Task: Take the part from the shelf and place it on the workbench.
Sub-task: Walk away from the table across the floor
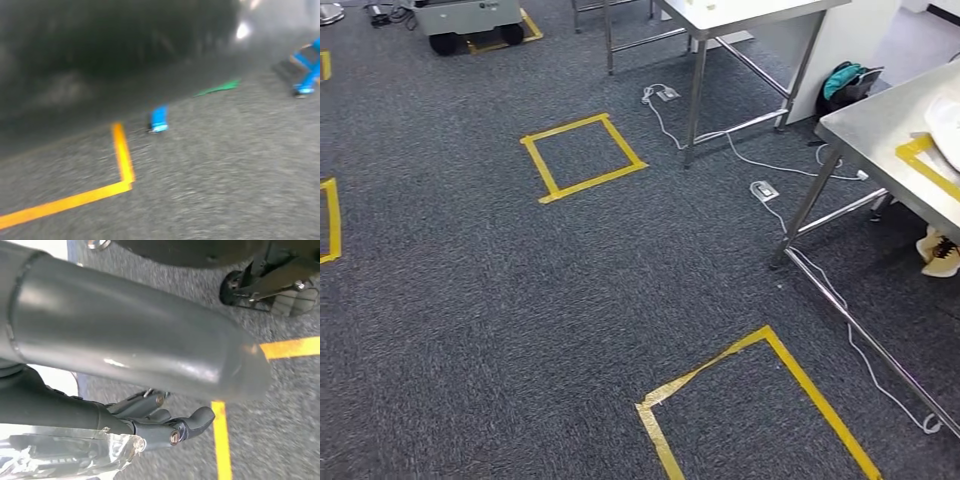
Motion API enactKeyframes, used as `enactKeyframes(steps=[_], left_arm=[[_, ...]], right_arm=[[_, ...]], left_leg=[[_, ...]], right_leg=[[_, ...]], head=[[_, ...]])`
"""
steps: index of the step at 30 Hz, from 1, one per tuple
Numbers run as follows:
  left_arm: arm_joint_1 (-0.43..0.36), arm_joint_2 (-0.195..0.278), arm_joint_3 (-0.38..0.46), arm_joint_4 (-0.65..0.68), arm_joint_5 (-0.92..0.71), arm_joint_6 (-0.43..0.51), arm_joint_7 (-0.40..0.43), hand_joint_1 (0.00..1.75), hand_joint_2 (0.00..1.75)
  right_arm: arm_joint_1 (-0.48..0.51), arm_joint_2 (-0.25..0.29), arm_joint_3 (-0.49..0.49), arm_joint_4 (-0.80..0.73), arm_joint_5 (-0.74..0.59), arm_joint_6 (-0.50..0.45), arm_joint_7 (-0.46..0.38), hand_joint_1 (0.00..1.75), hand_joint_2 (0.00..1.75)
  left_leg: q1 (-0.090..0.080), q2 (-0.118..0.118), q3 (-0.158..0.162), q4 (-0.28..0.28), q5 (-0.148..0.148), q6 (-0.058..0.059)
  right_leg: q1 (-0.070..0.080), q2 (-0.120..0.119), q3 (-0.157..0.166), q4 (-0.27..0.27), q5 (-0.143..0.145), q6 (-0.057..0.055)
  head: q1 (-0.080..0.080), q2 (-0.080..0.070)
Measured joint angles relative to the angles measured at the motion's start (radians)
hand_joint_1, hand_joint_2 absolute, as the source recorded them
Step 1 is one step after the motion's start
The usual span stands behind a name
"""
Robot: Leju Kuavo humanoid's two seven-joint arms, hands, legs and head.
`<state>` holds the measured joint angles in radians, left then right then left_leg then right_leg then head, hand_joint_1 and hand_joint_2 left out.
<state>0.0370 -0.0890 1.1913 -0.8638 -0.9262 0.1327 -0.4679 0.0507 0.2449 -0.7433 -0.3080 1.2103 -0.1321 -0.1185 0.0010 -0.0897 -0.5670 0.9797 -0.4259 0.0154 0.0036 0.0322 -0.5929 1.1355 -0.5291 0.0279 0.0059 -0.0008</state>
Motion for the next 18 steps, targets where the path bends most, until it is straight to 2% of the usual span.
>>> enactKeyframes(steps=[1, 2, 3, 5, 6, 7, 9, 11, 12, 13, 14, 16, 18], left_arm=[[-0.005, -0.002, 0.010, 0.021, -0.007, 0.003, 0.003, 0.00, 0.00], [-0.009, -0.004, 0.019, 0.042, -0.011, 0.005, 0.006, 0.00, 0.00], [-0.012, -0.006, 0.030, 0.066, -0.013, 0.009, 0.009, 0.00, 0.00], [-0.016, -0.009, 0.053, 0.115, -0.017, 0.018, 0.016, 0.00, 0.00], [-0.017, -0.012, 0.066, 0.140, -0.019, 0.023, 0.020, 0.00, 0.00], [-0.019, -0.014, 0.076, 0.162, -0.021, 0.027, 0.025, 0.00, 0.00], [-0.029, -0.018, 0.093, 0.199, -0.026, 0.035, 0.038, 0.00, 0.00], [-0.041, -0.024, 0.106, 0.231, -0.028, 0.042, 0.055, 0.00, 0.00], [-0.042, -0.028, 0.113, 0.243, -0.028, 0.047, 0.063, 0.00, 0.00], [-0.041, -0.033, 0.121, 0.254, -0.029, 0.052, 0.072, 0.00, 0.00], [-0.040, -0.039, 0.129, 0.262, -0.029, 0.058, 0.080, 0.00, 0.00], [-0.043, -0.051, 0.142, 0.273, -0.032, 0.070, 0.092, 0.00, 0.00], [-0.050, -0.063, 0.151, 0.279, -0.034, 0.078, 0.101, 0.00, 0.00]], right_arm=[[-0.001, 0.000, -0.002, 0.002, 0.001, -0.005, -0.002, 0.00, 0.00], [-0.003, 0.001, -0.005, 0.004, 0.002, -0.009, -0.005, 0.00, 0.00], [-0.004, 0.002, -0.007, 0.006, 0.002, -0.014, -0.008, 0.00, 0.00], [-0.005, 0.004, -0.011, 0.010, 0.003, -0.020, -0.011, 0.00, 0.00], [-0.005, 0.005, -0.013, 0.011, 0.003, -0.024, -0.013, 0.00, 0.00], [-0.006, 0.007, -0.014, 0.012, 0.003, -0.027, -0.014, 0.00, 0.00], [-0.004, 0.009, -0.016, 0.014, 0.004, -0.032, -0.016, 0.00, 0.00], [0.000, 0.009, -0.019, 0.015, 0.003, -0.033, -0.018, 0.00, 0.00], [0.001, 0.009, -0.022, 0.015, 0.001, -0.033, -0.021, 0.00, 0.00], [0.002, 0.009, -0.026, 0.015, -0.001, -0.033, -0.024, 0.00, 0.00], [0.002, 0.009, -0.029, 0.015, -0.003, -0.032, -0.027, 0.00, 0.00], [0.003, 0.008, -0.035, 0.014, -0.004, -0.029, -0.032, 0.00, 0.00], [0.005, 0.007, -0.041, 0.013, -0.004, -0.027, -0.034, 0.00, 0.00]], left_leg=[[-0.001, -0.014, 0.000, 0.002, 0.000, -0.002], [0.000, -0.026, -0.002, 0.003, 0.000, -0.006], [0.002, -0.038, -0.006, 0.004, 0.002, -0.011], [0.006, -0.058, -0.014, 0.002, 0.007, -0.023], [0.006, -0.047, -0.018, 0.006, 0.003, -0.028], [0.005, -0.023, -0.028, 0.026, -0.011, -0.032], [0.002, 0.042, -0.074, 0.122, -0.067, -0.040], [0.005, 0.069, -0.135, 0.245, -0.118, -0.047], [0.007, 0.075, -0.149, 0.274, -0.120, -0.049], [0.010, 0.080, -0.142, 0.263, -0.103, -0.052], [0.013, 0.089, -0.119, 0.219, -0.074, -0.054], [0.014, 0.140, -0.048, 0.090, -0.019, -0.057], [0.010, 0.173, -0.011, 0.022, -0.007, -0.049]], right_leg=[[-0.002, 0.025, 0.027, -0.065, 0.029, -0.003], [-0.003, 0.044, 0.047, -0.107, 0.045, -0.003], [-0.003, 0.055, 0.056, -0.126, 0.049, -0.003], [-0.003, 0.037, 0.062, -0.131, 0.052, -0.006], [-0.003, 0.025, 0.064, -0.135, 0.055, -0.012], [-0.004, 0.012, 0.066, -0.140, 0.058, -0.017], [-0.004, -0.016, 0.069, -0.145, 0.060, -0.025], [-0.004, -0.049, 0.069, -0.145, 0.057, -0.028], [-0.004, -0.065, 0.069, -0.145, 0.056, -0.027], [-0.004, -0.079, 0.071, -0.145, 0.054, -0.026], [-0.004, -0.091, 0.073, -0.145, 0.052, -0.023], [0.000, -0.113, 0.077, -0.142, 0.043, -0.012], [0.007, -0.135, 0.081, -0.139, 0.030, -0.001]], head=[[0.000, 0.000], [-0.001, 0.000], [-0.001, 0.000], [-0.001, 0.000], [-0.002, 0.000], [-0.003, 0.000], [-0.006, 0.000], [-0.007, 0.000], [-0.007, 0.000], [-0.007, 0.000], [-0.007, 0.000], [-0.009, 0.000], [-0.004, 0.000]])
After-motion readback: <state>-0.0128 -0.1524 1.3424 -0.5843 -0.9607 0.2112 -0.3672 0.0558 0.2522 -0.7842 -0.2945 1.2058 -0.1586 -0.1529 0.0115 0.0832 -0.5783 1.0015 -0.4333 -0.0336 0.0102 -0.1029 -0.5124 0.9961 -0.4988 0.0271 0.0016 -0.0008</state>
